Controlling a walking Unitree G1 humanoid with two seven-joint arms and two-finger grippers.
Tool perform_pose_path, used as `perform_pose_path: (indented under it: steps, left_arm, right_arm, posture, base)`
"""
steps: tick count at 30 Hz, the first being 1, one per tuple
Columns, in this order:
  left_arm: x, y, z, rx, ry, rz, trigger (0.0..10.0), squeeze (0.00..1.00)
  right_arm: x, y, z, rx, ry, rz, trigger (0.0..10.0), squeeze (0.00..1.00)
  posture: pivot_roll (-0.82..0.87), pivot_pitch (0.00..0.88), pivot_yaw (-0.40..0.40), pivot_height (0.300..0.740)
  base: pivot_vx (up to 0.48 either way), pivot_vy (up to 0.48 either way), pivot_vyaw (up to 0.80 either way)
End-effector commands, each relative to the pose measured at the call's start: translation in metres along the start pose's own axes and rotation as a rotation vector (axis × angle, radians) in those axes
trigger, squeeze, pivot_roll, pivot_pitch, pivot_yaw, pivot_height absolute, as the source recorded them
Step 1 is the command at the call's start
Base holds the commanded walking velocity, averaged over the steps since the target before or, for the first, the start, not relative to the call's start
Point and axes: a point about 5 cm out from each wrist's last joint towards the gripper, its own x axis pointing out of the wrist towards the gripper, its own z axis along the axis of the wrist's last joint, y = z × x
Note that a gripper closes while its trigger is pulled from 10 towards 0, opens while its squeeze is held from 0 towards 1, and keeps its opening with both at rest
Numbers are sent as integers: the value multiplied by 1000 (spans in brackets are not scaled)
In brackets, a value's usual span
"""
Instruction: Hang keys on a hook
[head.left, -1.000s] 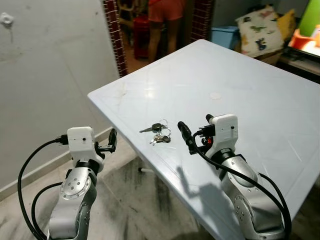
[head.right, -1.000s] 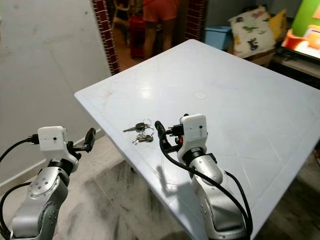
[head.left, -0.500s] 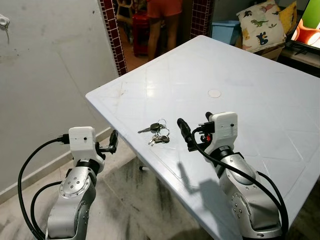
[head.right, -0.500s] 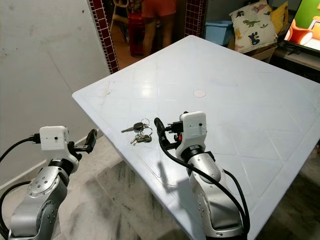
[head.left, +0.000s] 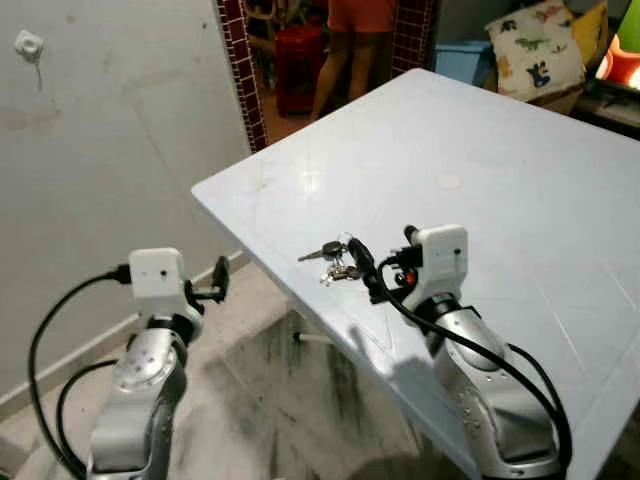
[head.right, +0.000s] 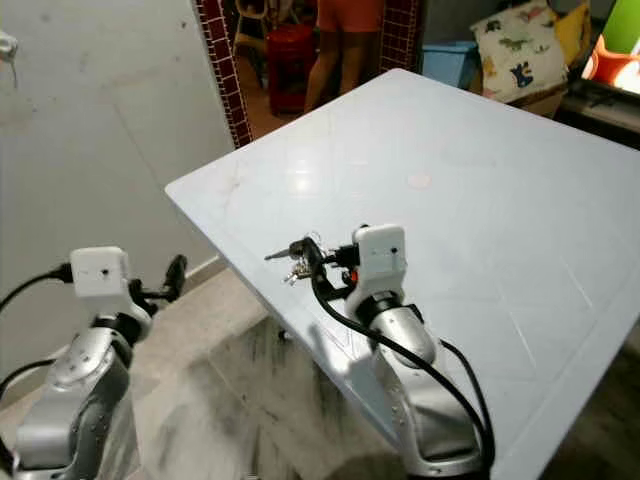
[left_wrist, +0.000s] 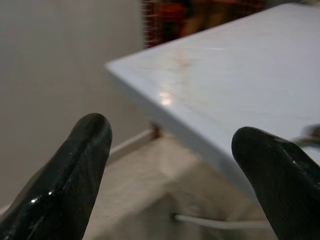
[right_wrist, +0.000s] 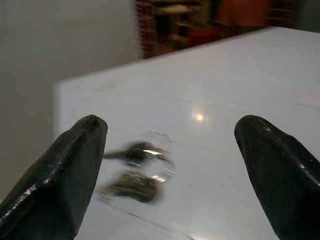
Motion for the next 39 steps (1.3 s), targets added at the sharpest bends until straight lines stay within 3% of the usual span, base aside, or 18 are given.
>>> perform_pose_path:
  steps: [1, 14, 25, 32, 39]
  left_arm:
    - [0, 6, 3, 23, -3, 21, 10000, 0]
    - [4, 0, 2, 26, -1, 6, 10000, 0]
    - [7, -12, -19, 16, 142, -113, 10000, 0]
    - [-6, -21, -29, 62, 212, -238, 10000, 0]
    - [-18, -13, -37, 67, 240, -266, 10000, 0]
  right_arm:
    - [1, 6, 4, 8, -18, 15, 10000, 0]
    - [2, 5, 4, 0, -20, 4, 10000, 0]
    - [21, 1, -5, -38, 71, 8, 10000, 0]
    - [35, 0, -24, -45, 148, -3, 10000, 0]
    - [50, 11, -35, -47, 179, 37, 10000, 0]
  posture:
    - [6, 71, 69, 740]
    - [1, 66, 71, 740]
    - [5, 54, 63, 740]
    - [32, 63, 70, 740]
    - [71, 70, 63, 740]
  base:
    - [0, 0, 0]
    - [0, 0, 0]
    - [0, 0, 0]
    - [0, 0, 0]
    - [0, 0, 0]
